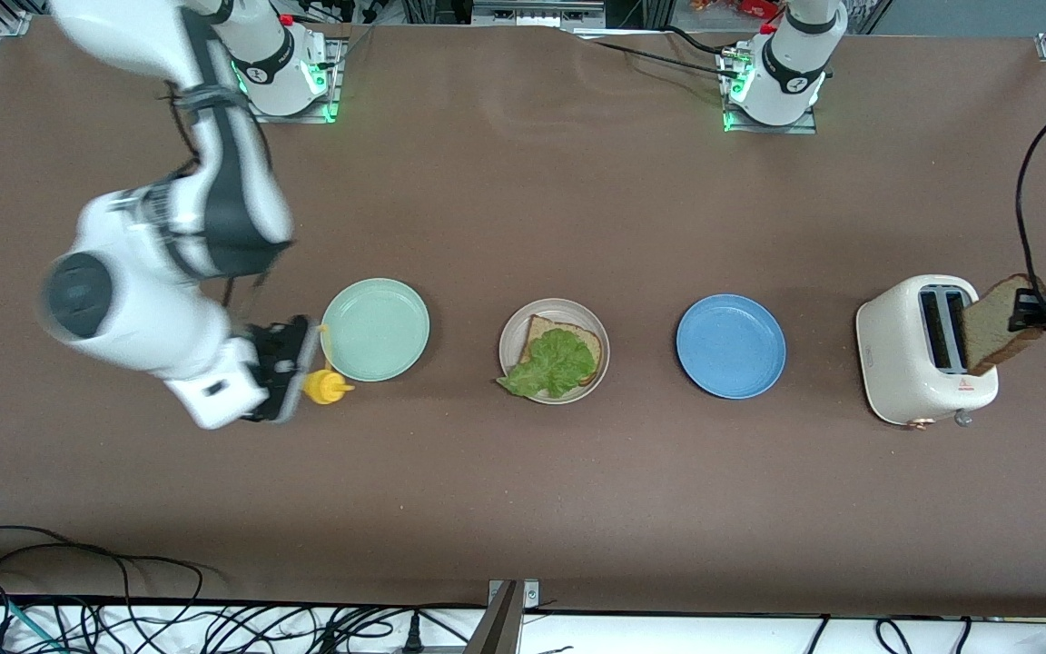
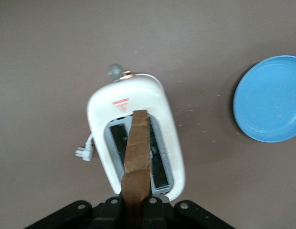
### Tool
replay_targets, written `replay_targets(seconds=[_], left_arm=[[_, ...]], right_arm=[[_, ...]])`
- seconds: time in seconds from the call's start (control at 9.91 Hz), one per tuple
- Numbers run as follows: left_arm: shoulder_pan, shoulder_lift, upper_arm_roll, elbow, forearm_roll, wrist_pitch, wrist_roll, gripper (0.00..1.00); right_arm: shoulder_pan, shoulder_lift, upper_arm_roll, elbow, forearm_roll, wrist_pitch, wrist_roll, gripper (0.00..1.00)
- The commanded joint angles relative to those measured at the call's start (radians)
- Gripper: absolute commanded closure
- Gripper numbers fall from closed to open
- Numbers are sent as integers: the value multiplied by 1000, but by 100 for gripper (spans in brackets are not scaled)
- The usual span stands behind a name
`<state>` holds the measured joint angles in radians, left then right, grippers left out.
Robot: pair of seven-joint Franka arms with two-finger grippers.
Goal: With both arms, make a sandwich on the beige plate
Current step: 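Return the bottle with the right gripper while the left gripper grasps toast, then carry the toaster bread slice with the left gripper onto the lettuce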
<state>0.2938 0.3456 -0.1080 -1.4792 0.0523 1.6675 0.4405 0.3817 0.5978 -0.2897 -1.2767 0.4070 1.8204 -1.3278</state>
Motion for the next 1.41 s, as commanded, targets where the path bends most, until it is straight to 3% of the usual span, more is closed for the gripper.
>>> replay_targets(seconds=[0.0, 0.2, 0.3, 0.4, 0.91, 1.11, 1.31], left_arm=[[-31, 36, 4, 51, -189, -98, 32, 100], [-57, 94, -10, 50, -445, -173, 30, 100], [-86, 128, -24, 50, -544, -179, 23, 100], [-122, 166, -24, 46, -628, -180, 20, 100], [-278, 347, -24, 51, -1049, -138, -134, 100], [-361, 369, -24, 42, -1126, 50, -138, 100], [-422, 397, -22, 37, -1203, 151, -140, 100]], right_arm=[[-195, -49, 29, -133, 297, -111, -282, 100], [-286, -52, 29, -269, 435, -131, -524, 100], [-338, -50, 29, -342, 540, -163, -657, 100], [-377, -38, 29, -387, 585, -200, -757, 100], [-503, 118, 34, -402, 653, -378, -944, 100], [-526, 171, 35, -392, 665, -386, -994, 100], [-549, 207, 37, -375, 667, -391, -1027, 100]])
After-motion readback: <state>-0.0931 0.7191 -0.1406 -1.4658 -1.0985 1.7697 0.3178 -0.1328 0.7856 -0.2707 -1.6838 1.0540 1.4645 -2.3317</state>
